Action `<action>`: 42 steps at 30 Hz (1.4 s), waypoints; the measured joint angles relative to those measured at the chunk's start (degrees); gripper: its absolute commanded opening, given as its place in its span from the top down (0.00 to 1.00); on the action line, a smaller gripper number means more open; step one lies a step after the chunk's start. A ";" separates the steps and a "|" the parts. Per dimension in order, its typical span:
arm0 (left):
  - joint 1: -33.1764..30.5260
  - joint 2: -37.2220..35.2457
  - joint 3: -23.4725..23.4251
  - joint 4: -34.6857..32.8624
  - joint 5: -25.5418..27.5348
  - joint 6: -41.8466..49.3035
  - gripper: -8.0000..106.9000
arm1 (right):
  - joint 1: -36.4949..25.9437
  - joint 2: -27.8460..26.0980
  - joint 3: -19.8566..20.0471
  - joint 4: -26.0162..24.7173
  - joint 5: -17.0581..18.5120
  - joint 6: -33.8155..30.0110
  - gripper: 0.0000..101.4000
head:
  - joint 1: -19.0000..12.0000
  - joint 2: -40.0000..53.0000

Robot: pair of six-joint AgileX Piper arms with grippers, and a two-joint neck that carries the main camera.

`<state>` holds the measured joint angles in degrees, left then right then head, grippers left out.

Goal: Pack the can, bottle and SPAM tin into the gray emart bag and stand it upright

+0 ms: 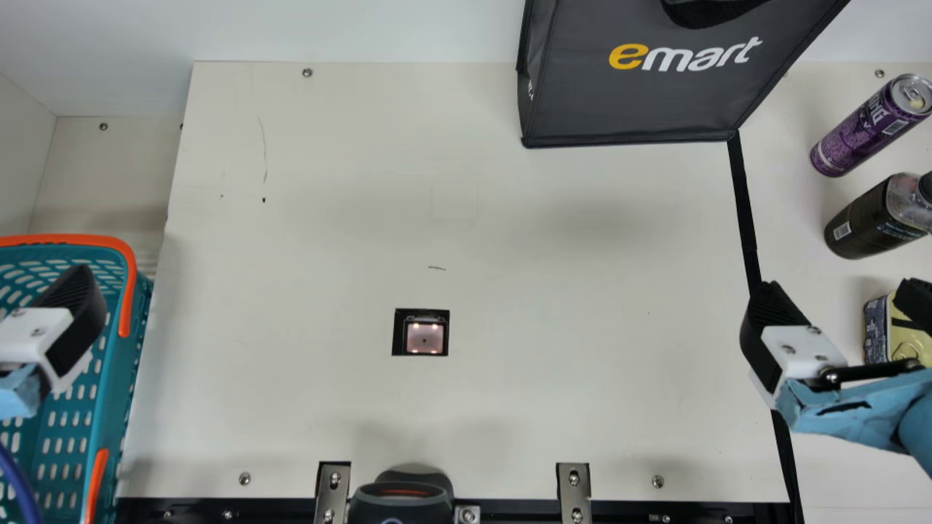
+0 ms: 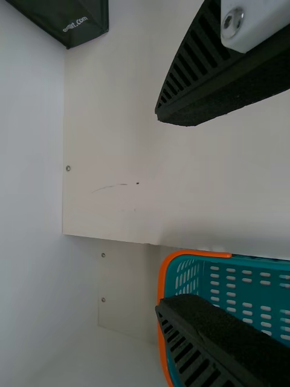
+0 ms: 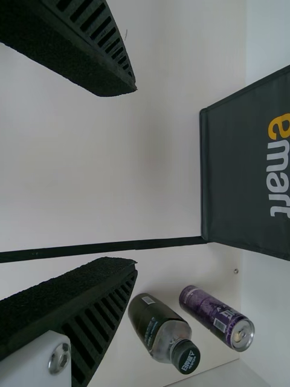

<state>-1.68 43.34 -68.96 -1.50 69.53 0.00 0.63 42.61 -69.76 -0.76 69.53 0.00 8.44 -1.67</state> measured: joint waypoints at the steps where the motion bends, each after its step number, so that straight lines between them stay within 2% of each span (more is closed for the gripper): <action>1: 0.00 0.00 0.00 0.00 0.00 0.00 0.15 | 0.00 0.00 0.00 0.00 0.00 0.00 0.06 | -0.09 -0.09; 4: 0.00 0.00 0.00 0.00 0.00 0.00 0.15 | 0.00 0.00 0.00 0.00 0.00 0.00 0.06 | -1.67 -2.64; 14: 0.00 0.00 0.00 0.00 0.00 0.00 0.15 | 0.00 0.00 0.00 0.00 -0.06 0.00 0.06 | -15.12 -15.64; 16: 0.00 0.00 0.00 0.00 0.00 0.00 0.15 | 0.00 0.00 0.00 0.00 -0.06 0.00 0.06 | -16.96 -17.84; 42: 0.00 0.00 0.00 0.00 0.00 0.00 0.15 | 0.00 0.00 0.00 0.00 0.00 0.00 0.06 | -17.14 -18.28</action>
<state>-1.68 43.34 -68.96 -1.50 69.53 0.00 0.63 42.61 -69.76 -0.76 69.53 0.00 -8.70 -19.95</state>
